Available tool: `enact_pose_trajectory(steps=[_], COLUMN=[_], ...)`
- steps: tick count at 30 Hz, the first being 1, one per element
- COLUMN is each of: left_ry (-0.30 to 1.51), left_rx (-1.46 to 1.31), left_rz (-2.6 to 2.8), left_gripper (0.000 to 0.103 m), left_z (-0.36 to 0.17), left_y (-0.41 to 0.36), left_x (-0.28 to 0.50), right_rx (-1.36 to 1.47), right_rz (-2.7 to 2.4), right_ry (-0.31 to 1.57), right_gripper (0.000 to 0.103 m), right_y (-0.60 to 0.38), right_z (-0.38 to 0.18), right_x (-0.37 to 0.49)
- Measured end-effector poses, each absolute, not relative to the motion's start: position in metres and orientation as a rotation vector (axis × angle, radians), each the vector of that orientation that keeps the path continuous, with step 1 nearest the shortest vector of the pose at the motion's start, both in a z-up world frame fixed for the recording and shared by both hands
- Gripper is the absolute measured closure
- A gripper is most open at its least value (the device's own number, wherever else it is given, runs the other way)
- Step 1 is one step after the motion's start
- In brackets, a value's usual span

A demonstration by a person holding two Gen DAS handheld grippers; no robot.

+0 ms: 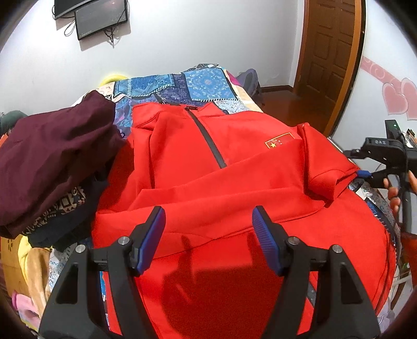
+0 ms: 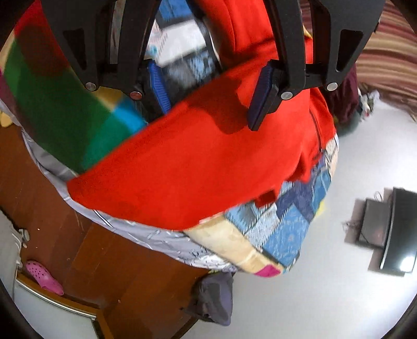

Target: Fold large clothes

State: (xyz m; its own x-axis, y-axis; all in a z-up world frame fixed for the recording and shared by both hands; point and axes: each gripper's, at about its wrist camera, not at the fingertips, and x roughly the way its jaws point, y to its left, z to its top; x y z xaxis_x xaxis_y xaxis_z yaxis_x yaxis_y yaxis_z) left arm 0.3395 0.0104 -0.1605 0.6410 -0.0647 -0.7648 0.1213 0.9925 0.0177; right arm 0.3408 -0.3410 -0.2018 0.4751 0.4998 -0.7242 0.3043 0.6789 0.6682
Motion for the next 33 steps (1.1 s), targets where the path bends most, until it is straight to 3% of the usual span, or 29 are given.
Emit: enact_pose_trajectory(steps=[2, 5, 15, 22, 27, 33], left_ry=[0.869, 0.864, 0.842, 0.781, 0.731, 0.736], left_rx=[0.067, 0.07, 0.033, -0.012, -0.06, -0.077], left_rz=[-0.101, -0.088, -0.033, 0.022, 0.066, 0.11], left_gripper=[0.035, 0.035, 0.035, 0.035, 0.03, 0.029], left_z=[-0.161, -0.16, -0.154, -0.137, -0.121, -0.123], left_y=[0.012, 0.016, 0.043, 0.074, 0.108, 0.141], left_x=[0.339, 0.338, 0.332, 0.316, 0.295, 0.273], right_rx=[0.821, 0.765, 0.498, 0.348, 0.225, 0.111], right_rz=[0.122, 0.103, 0.288, 0.587, 0.73, 0.823], right_ry=[1.094, 1.097, 0.844, 0.756, 0.852, 1.126], right_gripper=[0.075, 0.095, 0.098, 0.098, 0.098, 0.098], right_y=[-0.34, -0.336, -0.283, -0.182, -0.1, -0.016], right_z=[-0.201, -0.199, -0.087, -0.01, -0.028, -0.113], right_x=[0.347, 0.354, 0.347, 0.33, 0.316, 0.302])
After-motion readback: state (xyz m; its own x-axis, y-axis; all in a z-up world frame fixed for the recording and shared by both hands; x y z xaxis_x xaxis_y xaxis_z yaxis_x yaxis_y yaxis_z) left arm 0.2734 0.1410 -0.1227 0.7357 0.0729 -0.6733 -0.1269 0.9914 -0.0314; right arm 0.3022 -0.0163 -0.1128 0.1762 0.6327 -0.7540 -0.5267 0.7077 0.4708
